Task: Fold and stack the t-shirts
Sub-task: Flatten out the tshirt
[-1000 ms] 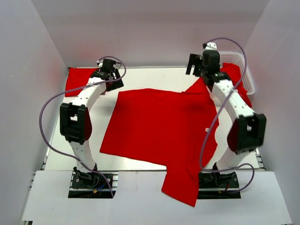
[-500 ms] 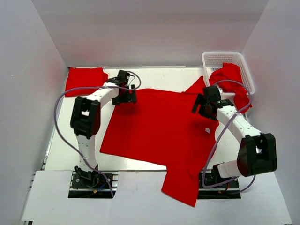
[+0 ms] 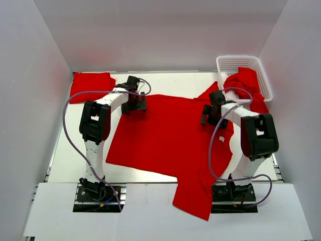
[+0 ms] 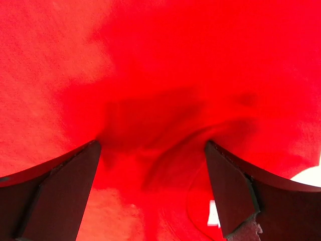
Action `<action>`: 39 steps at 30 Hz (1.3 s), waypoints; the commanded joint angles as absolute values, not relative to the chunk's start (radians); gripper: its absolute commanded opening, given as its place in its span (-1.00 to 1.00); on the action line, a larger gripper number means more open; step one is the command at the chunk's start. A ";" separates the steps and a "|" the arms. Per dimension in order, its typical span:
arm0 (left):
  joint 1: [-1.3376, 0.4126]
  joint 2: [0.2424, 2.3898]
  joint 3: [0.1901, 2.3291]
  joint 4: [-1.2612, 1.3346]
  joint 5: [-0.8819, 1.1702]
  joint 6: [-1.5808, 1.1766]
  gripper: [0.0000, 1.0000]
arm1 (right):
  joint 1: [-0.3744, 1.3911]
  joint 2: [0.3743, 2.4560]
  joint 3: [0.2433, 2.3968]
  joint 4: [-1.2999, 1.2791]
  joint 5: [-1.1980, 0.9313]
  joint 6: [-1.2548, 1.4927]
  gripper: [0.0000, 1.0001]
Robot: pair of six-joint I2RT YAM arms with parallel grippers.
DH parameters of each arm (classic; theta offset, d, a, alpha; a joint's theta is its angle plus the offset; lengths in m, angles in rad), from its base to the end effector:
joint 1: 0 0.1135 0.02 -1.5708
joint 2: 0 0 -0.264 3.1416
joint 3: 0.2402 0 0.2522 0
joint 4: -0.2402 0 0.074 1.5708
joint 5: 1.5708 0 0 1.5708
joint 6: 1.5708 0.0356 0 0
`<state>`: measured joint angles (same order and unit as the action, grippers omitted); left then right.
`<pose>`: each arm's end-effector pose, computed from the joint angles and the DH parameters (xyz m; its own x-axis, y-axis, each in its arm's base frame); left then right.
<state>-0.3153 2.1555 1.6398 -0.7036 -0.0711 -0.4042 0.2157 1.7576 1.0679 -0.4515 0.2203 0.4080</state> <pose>0.4249 -0.1359 0.1622 -0.9332 -0.1082 -0.3428 -0.0880 0.9934 -0.0741 0.3352 0.0655 0.1645 -0.8628 0.2073 -0.4611 0.2423 0.9701 -0.0171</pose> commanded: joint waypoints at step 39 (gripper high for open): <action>-0.179 2.063 1.961 -0.940 -0.097 -0.300 1.00 | 0.221 1.810 1.550 -0.419 0.017 0.172 0.81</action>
<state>-0.1772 2.2505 1.9858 -0.8543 -0.0498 -0.2523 0.2165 1.9049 1.6386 -0.4519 0.0677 0.1722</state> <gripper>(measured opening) 0.997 0.905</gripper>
